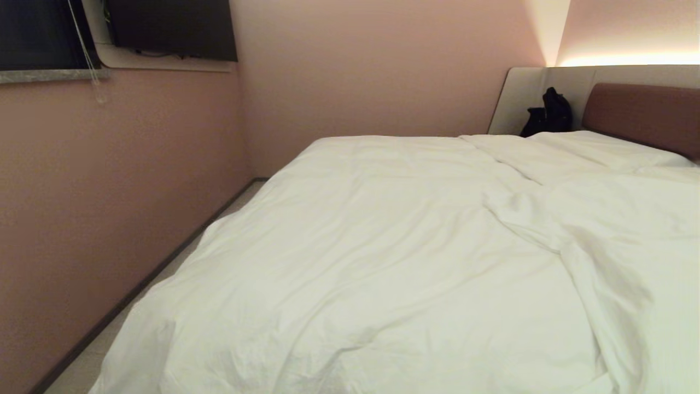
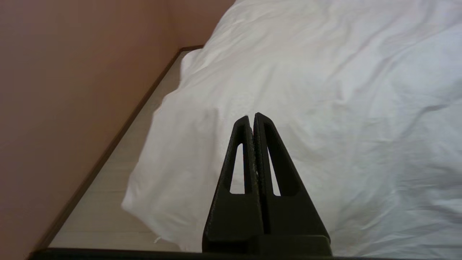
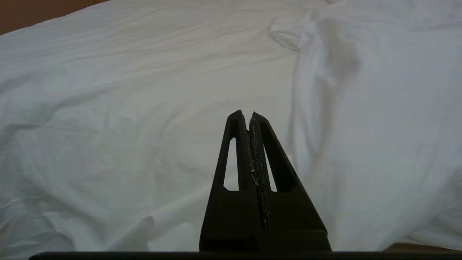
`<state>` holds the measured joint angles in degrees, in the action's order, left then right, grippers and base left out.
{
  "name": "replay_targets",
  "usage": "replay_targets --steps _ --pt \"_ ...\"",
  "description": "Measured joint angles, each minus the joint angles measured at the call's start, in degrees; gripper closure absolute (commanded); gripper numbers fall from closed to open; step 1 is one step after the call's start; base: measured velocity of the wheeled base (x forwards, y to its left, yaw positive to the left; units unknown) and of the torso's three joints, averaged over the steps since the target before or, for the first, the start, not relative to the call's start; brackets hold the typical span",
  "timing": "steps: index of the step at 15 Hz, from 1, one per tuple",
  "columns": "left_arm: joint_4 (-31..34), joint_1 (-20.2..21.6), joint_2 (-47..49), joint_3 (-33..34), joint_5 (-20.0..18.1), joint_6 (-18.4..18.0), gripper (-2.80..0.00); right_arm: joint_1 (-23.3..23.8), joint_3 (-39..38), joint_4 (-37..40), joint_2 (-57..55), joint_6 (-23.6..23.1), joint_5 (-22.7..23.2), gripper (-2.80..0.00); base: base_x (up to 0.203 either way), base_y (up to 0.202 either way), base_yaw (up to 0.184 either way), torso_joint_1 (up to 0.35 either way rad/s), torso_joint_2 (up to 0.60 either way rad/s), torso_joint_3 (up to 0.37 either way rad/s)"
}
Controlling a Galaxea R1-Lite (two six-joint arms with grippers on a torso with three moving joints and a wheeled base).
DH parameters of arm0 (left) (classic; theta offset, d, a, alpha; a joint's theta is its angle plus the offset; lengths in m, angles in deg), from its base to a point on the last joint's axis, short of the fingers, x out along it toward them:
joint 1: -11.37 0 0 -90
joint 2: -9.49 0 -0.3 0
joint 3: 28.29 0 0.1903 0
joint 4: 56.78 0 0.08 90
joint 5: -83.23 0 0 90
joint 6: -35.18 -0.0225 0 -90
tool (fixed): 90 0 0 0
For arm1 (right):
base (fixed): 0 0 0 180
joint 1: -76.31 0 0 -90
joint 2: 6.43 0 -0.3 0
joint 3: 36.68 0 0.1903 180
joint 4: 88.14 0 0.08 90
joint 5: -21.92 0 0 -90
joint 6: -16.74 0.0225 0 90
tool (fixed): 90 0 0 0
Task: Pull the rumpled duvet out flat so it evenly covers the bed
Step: Hold the folded corner of the quilt
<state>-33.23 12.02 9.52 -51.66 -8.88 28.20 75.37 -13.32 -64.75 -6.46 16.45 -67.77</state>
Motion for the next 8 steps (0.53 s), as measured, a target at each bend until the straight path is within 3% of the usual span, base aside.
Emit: replay_targets --steps 8 --pt "0.1 0.0 0.0 0.0 0.0 0.0 0.00 0.0 0.0 0.0 0.0 0.0 0.0 0.00 0.000 -0.195 0.001 0.002 0.00 0.005"
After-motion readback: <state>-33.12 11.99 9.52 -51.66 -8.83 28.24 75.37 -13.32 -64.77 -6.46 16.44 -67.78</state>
